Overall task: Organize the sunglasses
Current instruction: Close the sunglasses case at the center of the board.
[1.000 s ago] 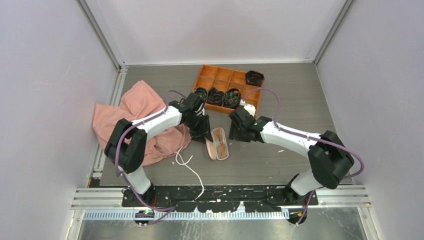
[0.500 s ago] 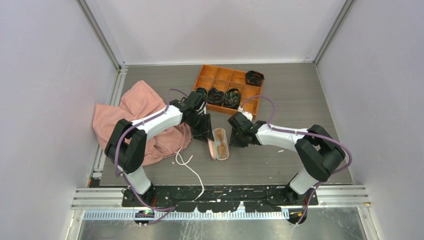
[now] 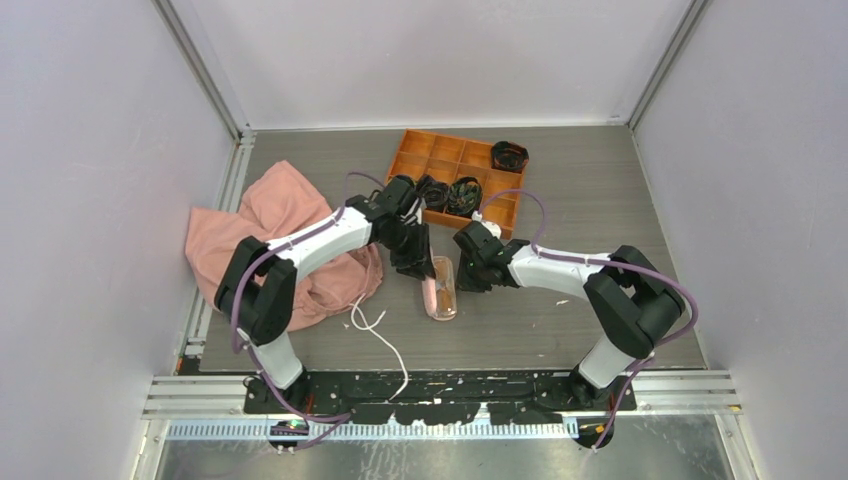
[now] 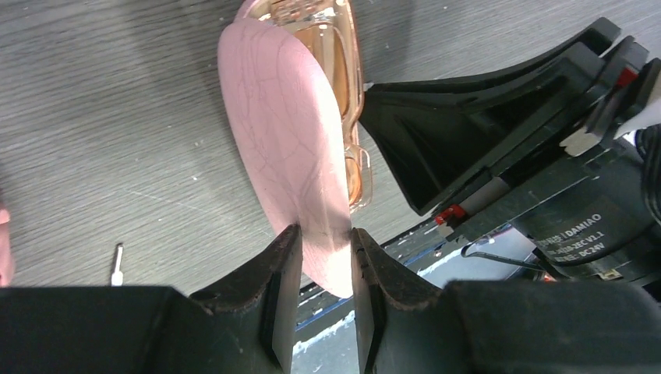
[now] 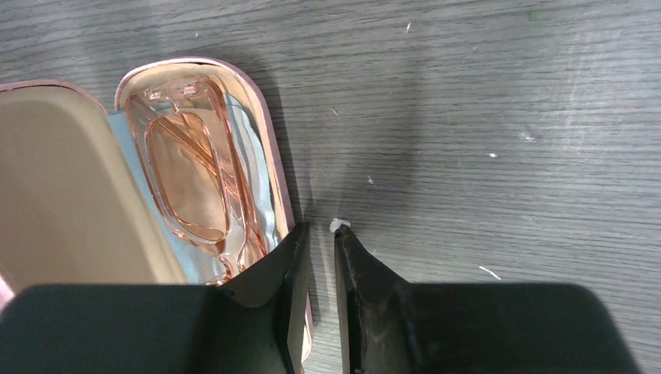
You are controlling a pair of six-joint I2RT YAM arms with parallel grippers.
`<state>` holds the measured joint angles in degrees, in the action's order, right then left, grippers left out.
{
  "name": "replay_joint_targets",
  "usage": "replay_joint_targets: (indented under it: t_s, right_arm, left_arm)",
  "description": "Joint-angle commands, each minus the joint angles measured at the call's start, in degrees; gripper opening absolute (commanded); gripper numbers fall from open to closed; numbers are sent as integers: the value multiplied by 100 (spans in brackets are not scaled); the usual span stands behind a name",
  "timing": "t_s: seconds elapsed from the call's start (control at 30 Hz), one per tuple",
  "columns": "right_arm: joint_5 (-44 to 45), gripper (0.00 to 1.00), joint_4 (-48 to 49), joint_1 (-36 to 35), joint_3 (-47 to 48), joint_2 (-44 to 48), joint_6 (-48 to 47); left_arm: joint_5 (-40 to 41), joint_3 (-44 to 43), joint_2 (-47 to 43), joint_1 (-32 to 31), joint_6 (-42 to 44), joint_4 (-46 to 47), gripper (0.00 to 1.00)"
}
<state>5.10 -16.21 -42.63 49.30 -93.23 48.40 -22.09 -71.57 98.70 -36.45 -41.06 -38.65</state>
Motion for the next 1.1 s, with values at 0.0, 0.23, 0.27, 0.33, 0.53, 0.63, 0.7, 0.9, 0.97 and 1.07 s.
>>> replay_joint_targets:
  t_s: [0.0, 0.23, 0.27, 0.33, 0.53, 0.63, 0.7, 0.9, 0.97, 1.07]
  right_arm:
    - [-287, 24, 295, -78, 144, -115, 97]
    - [-430, 24, 419, -126, 136, -179, 167]
    - [-431, 24, 431, -125, 129, -189, 170]
    - [-431, 24, 466, -123, 109, -194, 174]
    - [-624, 24, 487, -124, 45, -212, 189]
    - [-608, 24, 466, -127, 28, -180, 181]
    - [-590, 24, 412, -124, 35, -136, 158]
    - [-252, 27, -104, -128, 135, 261, -69]
    - [35, 31, -430, -117, 198, 512, -230]
    - [563, 37, -1095, -114, 357, 953, -462]
  left_arm:
    - [-162, -267, 178, -163, 7, 155, 30]
    - [-295, -340, 507, -246, -64, 363, 30]
    - [-321, -352, 553, -261, -73, 381, 30]
    - [-369, -381, 650, -281, -86, 408, 30]
    - [-405, -470, 776, -349, -104, 453, 30]
    - [-338, -485, 657, -354, -92, 424, 30]
    - [-266, -509, 541, -354, -58, 348, 30]
    - [-22, -471, 19, -324, 54, 108, 30]
    - [10, -403, -210, -276, 54, 85, 31]
    - [247, -377, -622, -241, 104, -168, 31]
